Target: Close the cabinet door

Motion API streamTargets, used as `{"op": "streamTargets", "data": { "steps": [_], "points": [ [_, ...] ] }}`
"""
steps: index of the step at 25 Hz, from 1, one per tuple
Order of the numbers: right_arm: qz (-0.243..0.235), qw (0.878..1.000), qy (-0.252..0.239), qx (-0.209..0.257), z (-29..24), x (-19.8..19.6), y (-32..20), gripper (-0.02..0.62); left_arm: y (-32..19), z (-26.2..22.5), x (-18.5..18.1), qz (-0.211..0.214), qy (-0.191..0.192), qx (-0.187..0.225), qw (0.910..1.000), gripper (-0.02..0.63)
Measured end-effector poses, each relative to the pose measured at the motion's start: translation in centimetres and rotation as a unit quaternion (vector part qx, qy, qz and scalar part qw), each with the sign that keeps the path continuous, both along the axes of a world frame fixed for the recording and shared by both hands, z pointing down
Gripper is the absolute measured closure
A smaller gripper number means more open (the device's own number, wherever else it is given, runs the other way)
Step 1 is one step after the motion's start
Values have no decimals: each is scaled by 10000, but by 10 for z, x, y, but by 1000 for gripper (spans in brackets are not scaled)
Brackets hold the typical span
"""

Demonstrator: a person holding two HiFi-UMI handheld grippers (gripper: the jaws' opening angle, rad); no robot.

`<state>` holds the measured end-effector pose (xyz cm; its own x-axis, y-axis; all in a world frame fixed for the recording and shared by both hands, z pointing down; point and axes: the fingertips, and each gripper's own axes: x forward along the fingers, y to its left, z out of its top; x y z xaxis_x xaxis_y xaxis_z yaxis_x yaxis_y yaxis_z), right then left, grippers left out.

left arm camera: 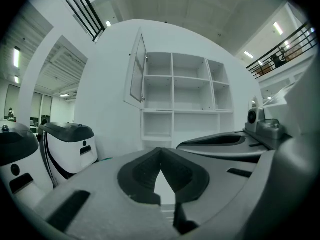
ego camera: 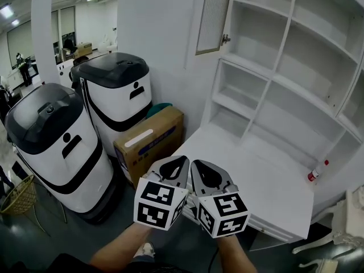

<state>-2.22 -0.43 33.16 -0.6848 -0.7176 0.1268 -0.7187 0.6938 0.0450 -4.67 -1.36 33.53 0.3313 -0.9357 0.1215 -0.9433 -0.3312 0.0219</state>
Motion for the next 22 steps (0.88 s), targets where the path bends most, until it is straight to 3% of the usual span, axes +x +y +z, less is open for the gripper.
{"op": "streamTargets", "data": {
  "steps": [13, 22],
  "points": [
    [410, 9992, 19, 31, -10, -67, -56, 574, -57, -9, -66, 459, 80, -10, 9989, 594],
    [711, 9970, -145, 265, -34, -97, -80, 574, -75, -32, -99, 733, 4, 222, 9971, 594]
  ]
}}
